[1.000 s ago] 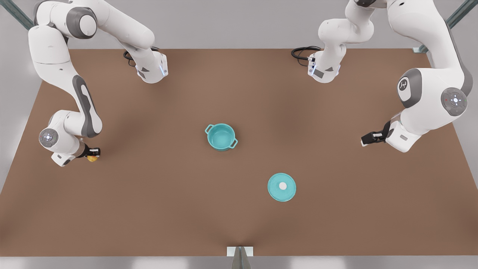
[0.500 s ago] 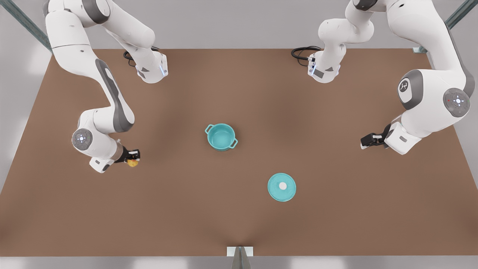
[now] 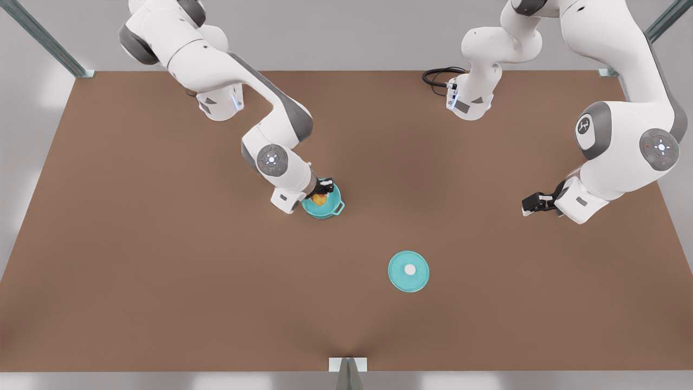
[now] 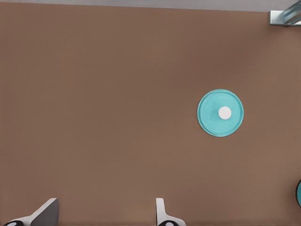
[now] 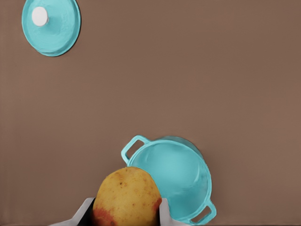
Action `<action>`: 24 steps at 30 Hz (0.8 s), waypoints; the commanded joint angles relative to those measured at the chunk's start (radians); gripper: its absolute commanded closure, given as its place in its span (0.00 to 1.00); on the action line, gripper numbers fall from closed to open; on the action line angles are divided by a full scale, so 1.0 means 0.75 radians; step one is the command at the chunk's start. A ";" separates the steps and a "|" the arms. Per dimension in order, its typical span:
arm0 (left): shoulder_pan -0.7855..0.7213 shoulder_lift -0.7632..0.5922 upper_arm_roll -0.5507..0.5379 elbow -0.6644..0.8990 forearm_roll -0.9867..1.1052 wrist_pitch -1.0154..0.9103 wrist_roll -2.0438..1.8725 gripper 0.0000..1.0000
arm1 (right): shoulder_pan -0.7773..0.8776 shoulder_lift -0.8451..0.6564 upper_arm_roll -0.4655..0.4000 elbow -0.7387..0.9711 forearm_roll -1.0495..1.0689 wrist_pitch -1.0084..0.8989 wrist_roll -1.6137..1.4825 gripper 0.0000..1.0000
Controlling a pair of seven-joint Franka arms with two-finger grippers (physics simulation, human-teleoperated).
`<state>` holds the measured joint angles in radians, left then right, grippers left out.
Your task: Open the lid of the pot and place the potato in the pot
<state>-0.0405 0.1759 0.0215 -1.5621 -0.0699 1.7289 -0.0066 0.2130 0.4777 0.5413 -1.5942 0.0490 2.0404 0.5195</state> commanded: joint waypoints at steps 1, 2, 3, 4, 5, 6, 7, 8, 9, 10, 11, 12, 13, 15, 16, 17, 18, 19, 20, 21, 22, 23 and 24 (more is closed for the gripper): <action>0.001 -0.001 0.000 0.001 0.001 0.000 0.042 0.00 | 0.060 0.036 -0.010 0.058 -0.004 -0.033 0.923 0.51; -0.001 -0.001 0.000 0.001 0.001 0.000 0.042 0.00 | 0.094 0.067 -0.034 0.089 -0.008 -0.041 0.935 0.51; 0.001 -0.001 0.000 0.001 0.001 0.000 0.042 0.00 | 0.115 0.081 -0.047 0.087 -0.014 -0.037 0.944 0.51; -0.001 -0.001 0.000 0.001 0.003 0.000 0.042 0.00 | 0.117 0.116 -0.053 0.084 -0.043 -0.033 0.948 0.51; -0.001 -0.001 0.000 0.001 0.003 0.000 0.042 0.00 | 0.125 0.148 -0.053 0.076 -0.072 -0.025 0.952 0.51; -0.001 -0.001 0.000 -0.001 0.001 0.000 0.042 0.00 | 0.125 0.165 -0.053 0.070 -0.078 -0.021 0.954 0.51; -0.001 -0.001 0.000 -0.001 0.003 0.000 0.042 0.00 | 0.123 0.185 -0.053 0.066 -0.108 -0.017 0.956 0.51; -0.001 -0.001 0.000 0.001 0.003 0.000 0.042 0.00 | 0.123 0.196 -0.055 0.062 -0.127 -0.004 0.956 0.51; -0.001 -0.001 0.000 0.001 0.003 0.000 0.042 0.00 | 0.121 0.204 -0.055 0.042 -0.143 0.012 0.956 0.51; -0.001 -0.001 0.000 0.001 0.001 0.000 0.042 0.00 | 0.115 0.204 -0.055 -0.010 -0.147 0.071 0.952 0.51; -0.001 -0.001 0.000 0.001 0.003 0.000 0.042 0.00 | 0.111 0.200 -0.055 -0.044 -0.149 0.114 0.950 0.51; -0.001 -0.001 0.000 -0.001 0.001 0.000 0.042 0.00 | 0.103 0.202 -0.057 -0.051 -0.180 0.120 0.954 0.51; -0.001 -0.001 0.000 -0.001 0.003 0.000 0.042 0.00 | 0.092 0.202 -0.057 -0.065 -0.186 0.122 0.950 0.51; -0.001 -0.001 0.000 -0.001 0.001 0.000 0.042 0.00 | 0.076 0.200 -0.057 -0.108 -0.188 0.180 0.944 0.51; -0.001 -0.001 0.000 -0.001 0.001 0.000 0.042 0.00 | 0.072 0.194 -0.057 -0.120 -0.192 0.200 0.942 0.51; -0.001 -0.001 0.000 -0.001 0.001 0.000 0.042 0.00 | 0.062 0.194 -0.057 -0.128 -0.207 0.202 0.944 0.51; -0.001 -0.001 0.000 -0.001 0.001 0.000 0.042 0.00 | 0.062 0.191 -0.057 -0.128 -0.207 0.204 0.944 0.51; -0.001 -0.001 0.000 -0.001 0.001 0.000 0.042 0.00 | 0.062 0.192 -0.057 -0.128 -0.207 0.204 0.944 0.51; -0.001 -0.001 0.000 -0.001 -0.001 0.000 0.035 0.00 | 0.064 0.194 -0.057 -0.128 -0.207 0.204 0.944 0.51; 0.001 -0.001 0.000 -0.001 -0.001 0.000 0.033 0.00 | 0.062 0.194 -0.057 -0.128 -0.209 0.206 0.935 0.39; 0.001 -0.001 0.000 0.001 -0.001 0.000 0.033 0.00 | 0.064 0.191 -0.057 -0.126 -0.207 0.206 0.890 0.00; 0.001 -0.001 0.000 0.001 -0.001 0.000 0.033 0.00 | 0.064 0.192 -0.057 -0.126 -0.207 0.206 0.890 0.00; 0.001 -0.001 0.000 0.001 -0.001 0.000 0.031 0.00 | 0.066 0.191 -0.057 -0.126 -0.207 0.206 0.890 0.00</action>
<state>-0.0398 0.1759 0.0215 -1.5627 -0.0709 1.7292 0.0153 0.2617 0.6231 0.4982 -1.6895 -0.1021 2.1785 1.0275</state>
